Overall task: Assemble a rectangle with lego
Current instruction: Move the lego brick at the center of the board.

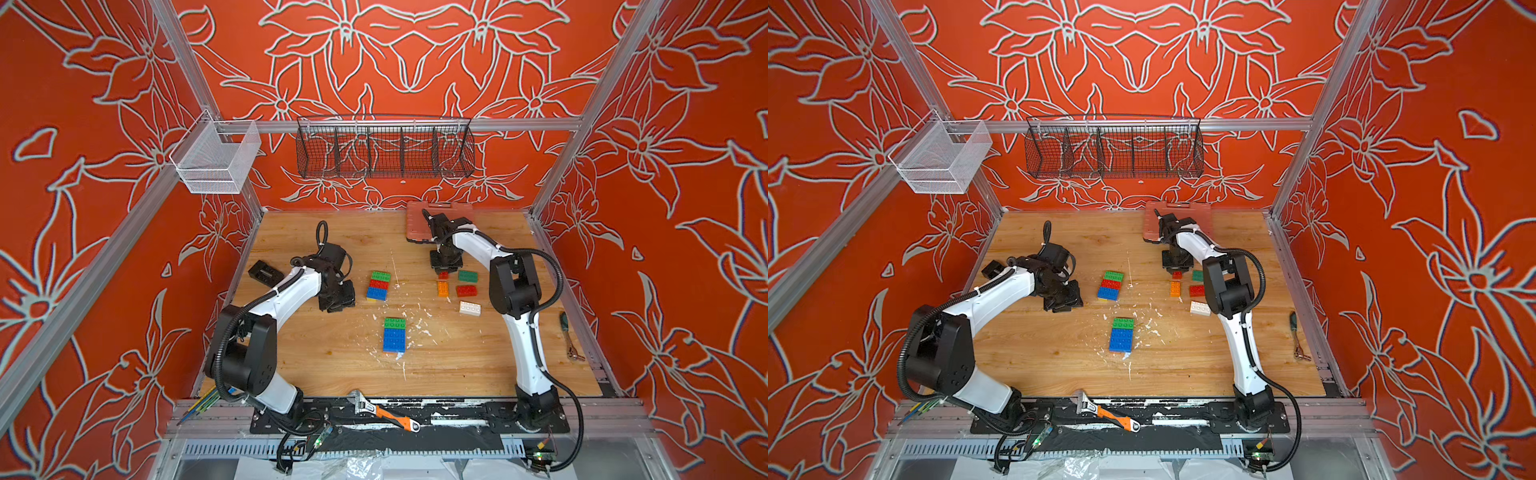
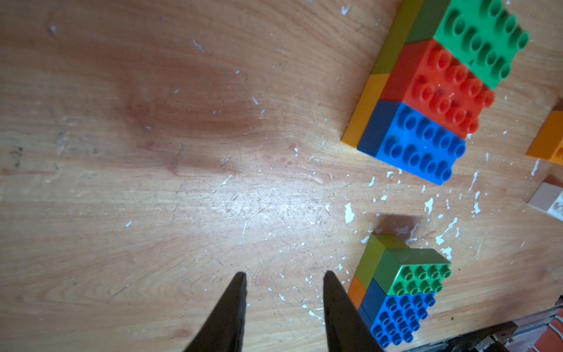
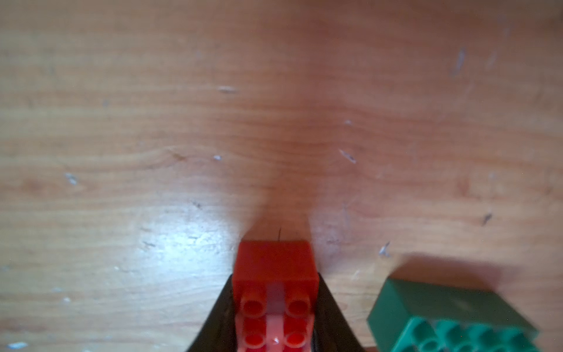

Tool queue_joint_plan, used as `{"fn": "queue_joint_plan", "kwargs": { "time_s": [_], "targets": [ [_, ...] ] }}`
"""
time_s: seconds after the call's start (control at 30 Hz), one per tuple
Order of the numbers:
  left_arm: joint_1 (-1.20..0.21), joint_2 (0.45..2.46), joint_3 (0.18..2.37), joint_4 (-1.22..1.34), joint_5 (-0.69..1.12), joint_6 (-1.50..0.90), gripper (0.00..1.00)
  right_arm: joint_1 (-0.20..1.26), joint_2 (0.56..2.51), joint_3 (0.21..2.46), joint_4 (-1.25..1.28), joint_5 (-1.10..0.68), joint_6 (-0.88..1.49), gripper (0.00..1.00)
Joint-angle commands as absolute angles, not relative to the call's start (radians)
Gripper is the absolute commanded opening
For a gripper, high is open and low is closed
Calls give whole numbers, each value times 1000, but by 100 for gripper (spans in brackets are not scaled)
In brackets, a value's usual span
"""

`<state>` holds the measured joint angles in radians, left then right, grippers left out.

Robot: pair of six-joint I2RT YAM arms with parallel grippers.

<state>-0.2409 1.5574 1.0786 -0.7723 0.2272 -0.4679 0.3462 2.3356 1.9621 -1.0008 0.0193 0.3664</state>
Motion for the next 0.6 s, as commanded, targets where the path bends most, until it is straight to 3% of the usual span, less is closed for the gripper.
{"fn": "queue_joint_plan", "kwargs": {
  "time_s": [0.0, 0.57],
  "targets": [
    [-232, 1522, 1075, -770, 235, -460, 41, 344, 2300, 1924, -1014, 37, 388, 16],
    [-230, 1482, 1002, -715, 240, -444, 41, 358, 2217, 1763, -969, -62, 538, 12]
  ]
}}
